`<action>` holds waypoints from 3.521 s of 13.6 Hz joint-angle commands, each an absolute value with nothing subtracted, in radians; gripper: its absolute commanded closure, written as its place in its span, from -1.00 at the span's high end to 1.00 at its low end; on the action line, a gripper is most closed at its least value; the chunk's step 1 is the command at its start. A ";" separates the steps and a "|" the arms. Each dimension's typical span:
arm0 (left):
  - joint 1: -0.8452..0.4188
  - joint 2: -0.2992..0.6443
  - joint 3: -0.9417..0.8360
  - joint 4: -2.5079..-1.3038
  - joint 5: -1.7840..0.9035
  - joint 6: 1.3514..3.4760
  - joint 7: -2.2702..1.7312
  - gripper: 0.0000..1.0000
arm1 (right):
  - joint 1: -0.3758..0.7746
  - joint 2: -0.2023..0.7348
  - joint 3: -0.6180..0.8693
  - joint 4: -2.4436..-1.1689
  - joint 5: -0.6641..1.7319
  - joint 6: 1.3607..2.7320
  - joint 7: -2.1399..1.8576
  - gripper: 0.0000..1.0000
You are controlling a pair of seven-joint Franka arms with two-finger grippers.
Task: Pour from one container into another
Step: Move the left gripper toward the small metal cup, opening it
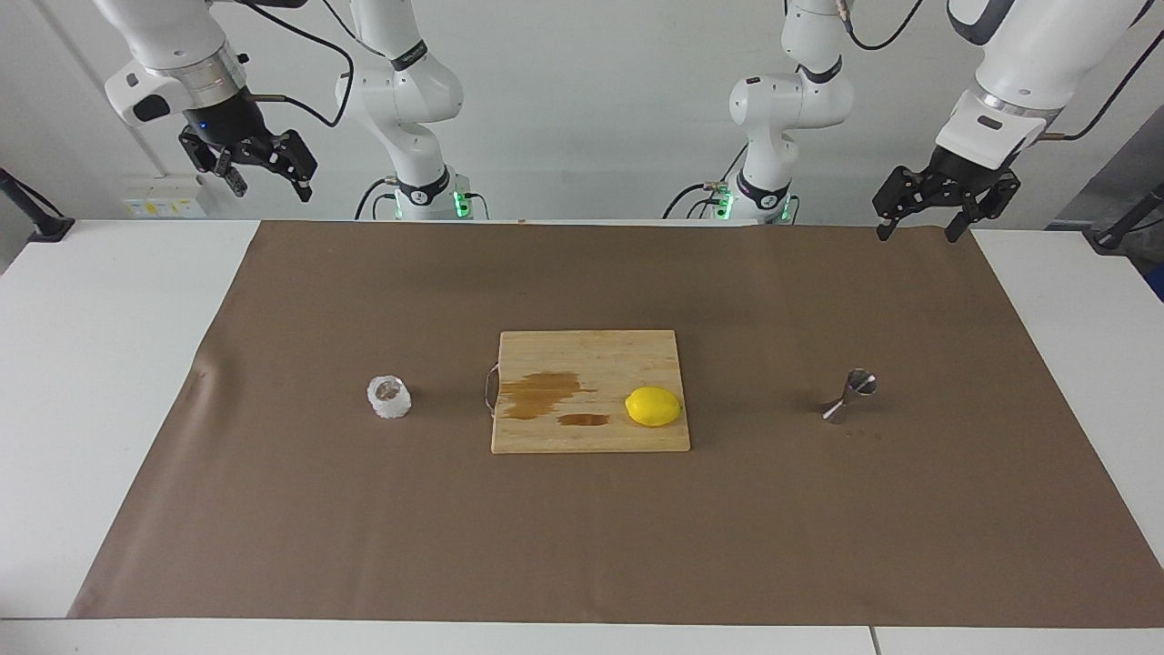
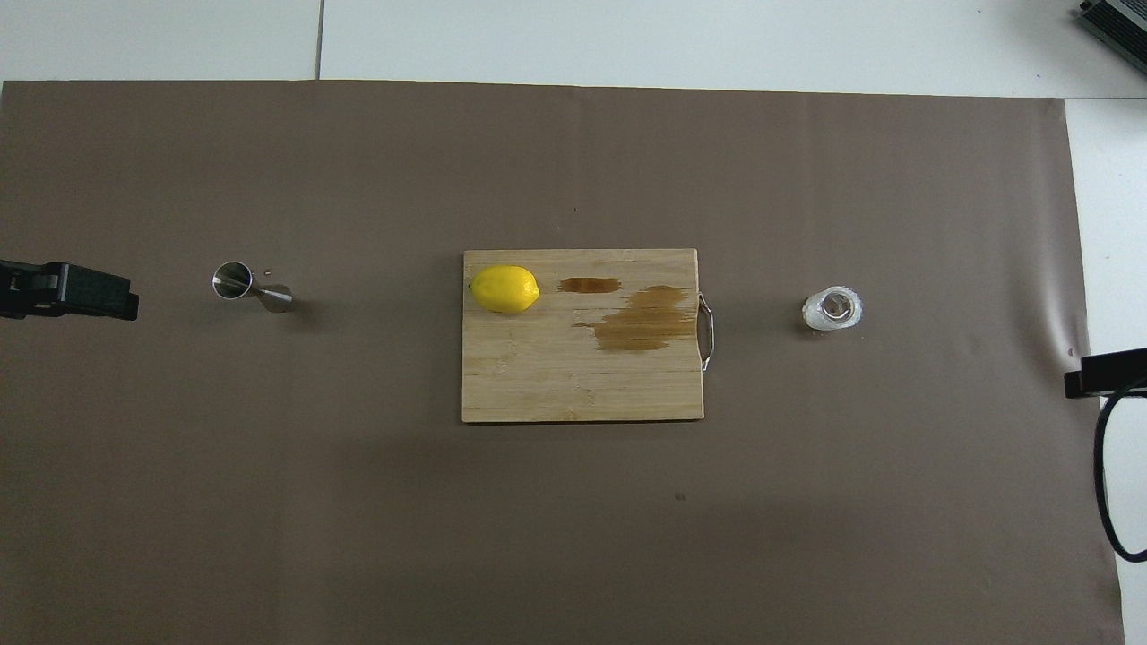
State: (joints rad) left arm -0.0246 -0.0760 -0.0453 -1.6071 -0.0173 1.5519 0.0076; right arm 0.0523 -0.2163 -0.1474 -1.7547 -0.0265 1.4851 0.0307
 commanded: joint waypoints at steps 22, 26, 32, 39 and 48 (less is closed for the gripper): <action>0.046 0.012 -0.026 -1.588 -0.159 1.525 -0.317 1.00 | 0.046 -0.221 -0.143 -1.747 -0.031 1.466 0.017 1.00; 0.127 0.058 -0.026 -1.597 -0.329 1.615 -0.627 1.00 | 0.046 -0.221 -0.143 -1.747 -0.031 1.466 0.017 1.00; 0.215 0.135 -0.026 -1.658 -0.506 1.715 -0.972 1.00 | 0.046 -0.219 -0.143 -1.747 -0.031 1.466 0.017 1.00; 0.307 0.207 -0.026 -1.798 -0.745 1.807 -1.118 1.00 | 0.048 -0.221 -0.143 -1.747 -0.031 1.466 0.017 1.00; 0.354 0.290 -0.031 -1.933 -0.960 1.821 -0.941 1.00 | 0.046 -0.221 -0.143 -1.747 -0.031 1.466 0.017 1.00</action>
State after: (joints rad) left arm 0.3404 0.3108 -0.0193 -1.8711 -0.9002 1.7950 -0.9925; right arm 0.0523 -0.2163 -0.1474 -1.7547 -0.0265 1.4851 0.0307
